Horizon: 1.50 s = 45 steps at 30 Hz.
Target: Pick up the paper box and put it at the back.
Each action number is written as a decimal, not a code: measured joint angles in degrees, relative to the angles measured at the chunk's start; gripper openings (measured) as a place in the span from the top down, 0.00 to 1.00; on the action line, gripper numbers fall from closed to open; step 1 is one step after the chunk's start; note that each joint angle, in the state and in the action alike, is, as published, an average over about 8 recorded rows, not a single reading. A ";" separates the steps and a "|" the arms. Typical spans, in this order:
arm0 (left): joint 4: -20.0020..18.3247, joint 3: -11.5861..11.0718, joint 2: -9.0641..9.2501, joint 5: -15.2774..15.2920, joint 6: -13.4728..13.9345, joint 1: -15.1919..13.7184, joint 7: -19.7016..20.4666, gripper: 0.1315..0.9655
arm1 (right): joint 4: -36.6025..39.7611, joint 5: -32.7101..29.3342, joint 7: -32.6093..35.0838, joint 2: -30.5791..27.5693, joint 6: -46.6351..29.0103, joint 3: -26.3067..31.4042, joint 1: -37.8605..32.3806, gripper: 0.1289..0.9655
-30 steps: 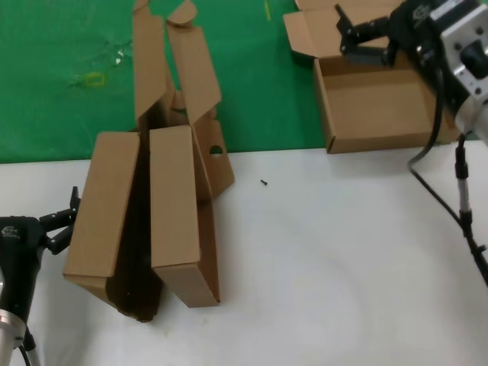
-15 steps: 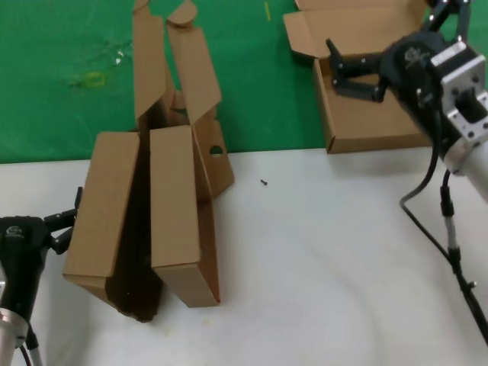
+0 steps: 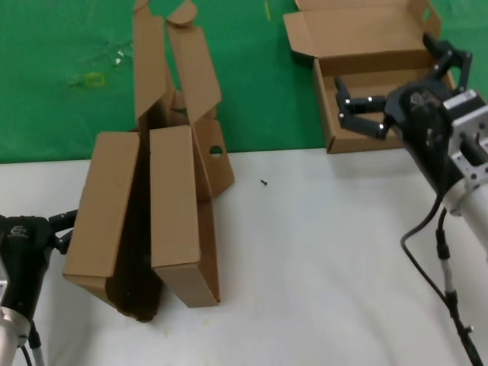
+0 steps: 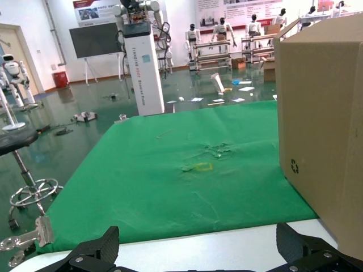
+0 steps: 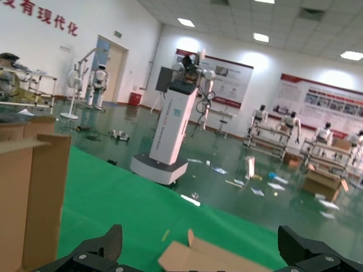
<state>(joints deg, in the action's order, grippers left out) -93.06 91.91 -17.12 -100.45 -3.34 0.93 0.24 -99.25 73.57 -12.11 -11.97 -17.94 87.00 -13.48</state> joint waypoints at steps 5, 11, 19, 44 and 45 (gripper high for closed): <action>0.23 -0.04 -0.01 -0.44 0.55 -0.15 -0.04 0.00 | 1.25 4.84 1.98 -0.86 2.94 0.77 2.22 0.00; 0.50 -0.09 -0.02 -0.97 1.21 -0.33 -0.09 0.00 | 2.73 10.67 4.37 -1.88 6.47 1.69 4.86 0.00; 0.87 -0.15 -0.04 -1.67 2.08 -0.58 -0.15 0.00 | 4.73 18.46 7.56 -3.26 11.20 2.93 8.43 0.00; 1.27 -0.22 -0.06 -2.46 3.07 -0.85 -0.22 0.00 | 6.95 27.12 11.11 -4.79 16.46 4.29 12.36 0.00; 1.27 -0.22 -0.06 -2.46 3.07 -0.85 -0.22 0.00 | 6.95 27.12 11.11 -4.79 16.46 4.29 12.36 0.00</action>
<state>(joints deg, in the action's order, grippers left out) -91.79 91.69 -17.18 -102.91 -0.28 0.08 0.02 -92.30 100.69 -1.00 -16.76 -1.48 91.29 -1.11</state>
